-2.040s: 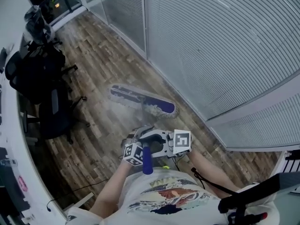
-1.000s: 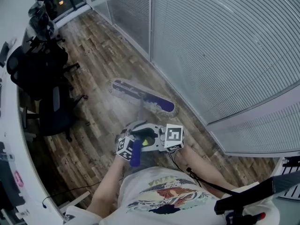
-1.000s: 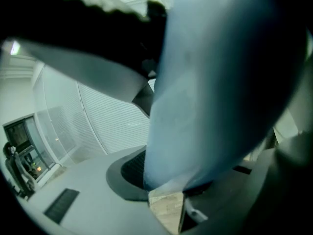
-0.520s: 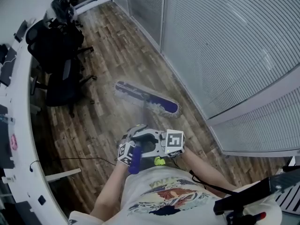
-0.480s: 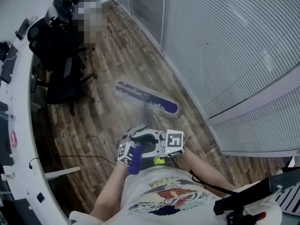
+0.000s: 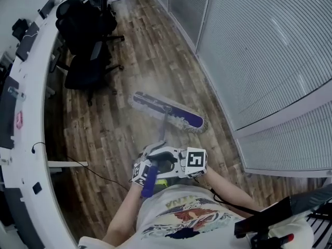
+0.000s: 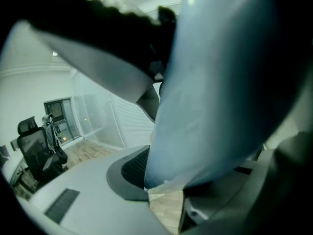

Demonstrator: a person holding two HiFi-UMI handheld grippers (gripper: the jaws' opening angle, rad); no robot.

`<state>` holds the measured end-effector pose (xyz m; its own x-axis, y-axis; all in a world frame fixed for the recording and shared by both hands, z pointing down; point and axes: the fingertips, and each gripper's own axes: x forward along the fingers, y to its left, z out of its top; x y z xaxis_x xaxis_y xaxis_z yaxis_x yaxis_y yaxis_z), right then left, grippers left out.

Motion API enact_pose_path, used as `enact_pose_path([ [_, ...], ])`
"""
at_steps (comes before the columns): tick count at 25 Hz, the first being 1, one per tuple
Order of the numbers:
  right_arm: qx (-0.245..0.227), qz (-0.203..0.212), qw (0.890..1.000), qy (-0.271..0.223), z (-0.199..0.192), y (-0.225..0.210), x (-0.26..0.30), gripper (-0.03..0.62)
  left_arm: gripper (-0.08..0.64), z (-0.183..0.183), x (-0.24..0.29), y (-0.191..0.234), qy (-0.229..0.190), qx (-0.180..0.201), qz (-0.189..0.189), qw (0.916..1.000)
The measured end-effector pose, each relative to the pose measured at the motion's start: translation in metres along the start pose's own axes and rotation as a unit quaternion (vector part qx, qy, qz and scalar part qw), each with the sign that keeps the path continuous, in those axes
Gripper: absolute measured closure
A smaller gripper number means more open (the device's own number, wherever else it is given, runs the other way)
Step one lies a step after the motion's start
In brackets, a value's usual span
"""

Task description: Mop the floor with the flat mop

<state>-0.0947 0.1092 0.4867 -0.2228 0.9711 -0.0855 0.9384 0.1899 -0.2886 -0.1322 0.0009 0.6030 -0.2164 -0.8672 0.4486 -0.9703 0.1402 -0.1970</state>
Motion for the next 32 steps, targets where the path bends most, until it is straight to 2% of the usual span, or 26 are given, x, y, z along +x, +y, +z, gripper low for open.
enact_pose_path([
  [8,0.004,0.032,0.999,0.015,-0.029,0.084,0.067,0.330,0.460,-0.030,-0.091,-0.051,0.004,-0.033,0.027,0.9991],
  [12,0.000,0.038,0.999,0.024,-0.044,0.101,0.079,0.330,0.460,-0.043,-0.105,-0.065,-0.004,-0.032,0.036,0.9988],
  [17,-0.013,0.033,0.999,0.036,-0.053,0.095,0.076,0.330,0.460,-0.048,-0.099,-0.066,-0.002,-0.013,0.024,0.9996],
  [22,-0.016,0.029,0.999,0.020,-0.047,0.084,0.075,0.330,0.462,-0.045,-0.093,-0.057,-0.008,0.000,0.017,0.9998],
  [28,-0.014,0.032,0.999,0.035,-0.043,0.044,0.066,0.330,0.462,-0.045,-0.071,-0.021,-0.010,-0.008,0.025,0.9996],
  [32,-0.006,0.043,0.999,0.019,-0.023,0.002,0.053,0.331,0.462,-0.039,-0.041,0.016,-0.008,-0.016,0.031,0.9994],
])
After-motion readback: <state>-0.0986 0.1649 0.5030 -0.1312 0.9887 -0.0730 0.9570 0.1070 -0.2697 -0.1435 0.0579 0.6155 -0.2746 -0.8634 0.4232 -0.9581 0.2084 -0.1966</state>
